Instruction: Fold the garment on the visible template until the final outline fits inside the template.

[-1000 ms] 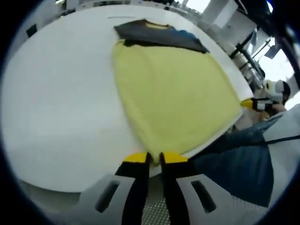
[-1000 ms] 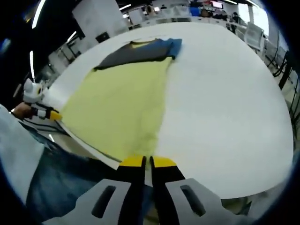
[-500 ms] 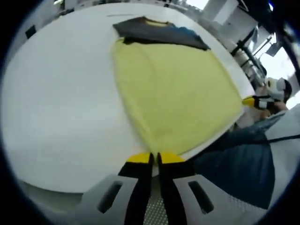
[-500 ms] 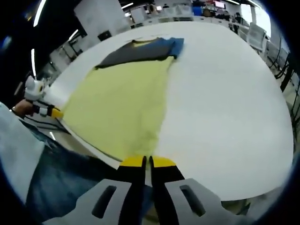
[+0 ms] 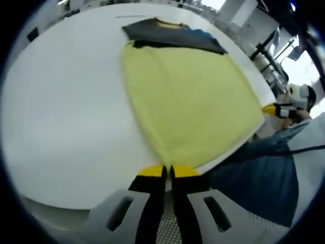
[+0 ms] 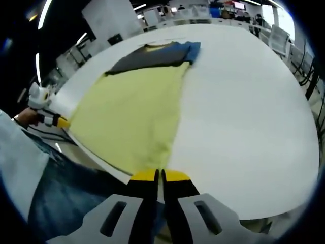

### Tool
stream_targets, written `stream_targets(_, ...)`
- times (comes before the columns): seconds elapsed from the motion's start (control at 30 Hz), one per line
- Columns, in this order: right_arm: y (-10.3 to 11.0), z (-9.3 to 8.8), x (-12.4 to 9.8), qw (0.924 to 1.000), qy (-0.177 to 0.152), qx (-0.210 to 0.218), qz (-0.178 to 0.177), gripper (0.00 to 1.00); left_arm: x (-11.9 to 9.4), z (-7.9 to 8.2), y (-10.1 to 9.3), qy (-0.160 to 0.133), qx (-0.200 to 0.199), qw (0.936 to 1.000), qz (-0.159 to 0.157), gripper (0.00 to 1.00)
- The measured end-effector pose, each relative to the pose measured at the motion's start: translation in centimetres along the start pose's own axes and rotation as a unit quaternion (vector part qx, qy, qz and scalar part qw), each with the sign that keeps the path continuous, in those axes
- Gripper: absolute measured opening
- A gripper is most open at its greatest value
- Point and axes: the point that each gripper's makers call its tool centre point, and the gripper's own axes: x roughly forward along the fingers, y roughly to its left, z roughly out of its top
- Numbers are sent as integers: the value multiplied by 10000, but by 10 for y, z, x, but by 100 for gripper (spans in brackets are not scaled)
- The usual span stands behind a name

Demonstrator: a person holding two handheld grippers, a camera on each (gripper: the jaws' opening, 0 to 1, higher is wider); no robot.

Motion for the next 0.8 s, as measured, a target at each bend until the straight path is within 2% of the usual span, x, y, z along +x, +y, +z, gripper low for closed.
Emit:
stream_targets(0.3,1,0,0,10000,35,21,-2,4,-1,0,-2,20,4,10000,13,1)
stream_targets(0.57,0,-1,-2,9999,54,132,18,3,-1,-1,-1,30,-147,9999,-18,1)
stream_targets(0.8,0,0,-2,9998,171,-26,-21,3,-1,0,0,121,-152,9998,31,1)
